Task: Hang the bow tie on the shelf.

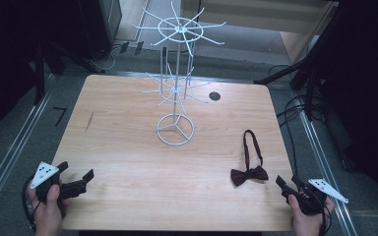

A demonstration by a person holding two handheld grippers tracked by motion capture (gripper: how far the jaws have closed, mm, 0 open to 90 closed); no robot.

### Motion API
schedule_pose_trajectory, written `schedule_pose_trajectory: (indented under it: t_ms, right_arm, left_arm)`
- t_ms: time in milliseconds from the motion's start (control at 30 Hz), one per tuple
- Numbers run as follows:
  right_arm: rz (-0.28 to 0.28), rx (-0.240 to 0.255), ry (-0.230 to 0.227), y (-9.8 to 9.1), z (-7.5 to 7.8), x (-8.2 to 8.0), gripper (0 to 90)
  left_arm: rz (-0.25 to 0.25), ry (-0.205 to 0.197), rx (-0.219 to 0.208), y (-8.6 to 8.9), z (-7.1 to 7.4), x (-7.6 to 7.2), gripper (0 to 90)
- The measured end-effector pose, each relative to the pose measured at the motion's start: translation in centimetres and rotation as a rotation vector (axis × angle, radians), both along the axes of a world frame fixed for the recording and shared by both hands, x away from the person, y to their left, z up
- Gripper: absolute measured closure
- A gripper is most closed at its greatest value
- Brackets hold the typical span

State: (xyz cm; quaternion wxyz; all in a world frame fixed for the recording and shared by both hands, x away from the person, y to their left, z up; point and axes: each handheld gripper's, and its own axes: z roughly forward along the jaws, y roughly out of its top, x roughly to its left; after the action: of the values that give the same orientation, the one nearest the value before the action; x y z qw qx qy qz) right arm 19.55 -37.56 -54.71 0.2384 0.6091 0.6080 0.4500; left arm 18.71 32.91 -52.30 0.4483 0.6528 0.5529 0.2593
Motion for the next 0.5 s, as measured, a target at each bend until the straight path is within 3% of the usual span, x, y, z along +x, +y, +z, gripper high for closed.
schedule_pose_trajectory:
  t_ms: [67, 133, 167, 367, 500]
  right_arm:
    - [-0.009, -0.003, 0.025, 0.1, 0.1, 0.2, 32.5]
    - [-0.013, 0.046, 0.060, 0.0, 0.5, 0.4, 32.7]
    - [-0.013, 0.046, 0.060, 0.0, 0.5, 0.4, 32.7]
    - [0.014, -0.037, 0.088, 1.2, 3.3, 1.3, 33.0]
    - [0.045, -0.066, 0.147, 2.0, 4.4, 2.4, 32.5]
  left_arm:
    - [-0.001, 0.002, 0.004, -0.1, 0.0, 0.0, 0.0]
    - [-0.004, -0.004, 0.006, -0.1, 0.0, 0.0, 0.0]
    - [-0.004, -0.004, 0.006, -0.1, 0.0, 0.0, 0.0]
    - [-0.010, -0.005, 0.003, -0.1, 0.0, -0.1, 0.0]
    - [-0.005, -0.005, -0.002, 0.0, 0.0, -0.1, 0.0]
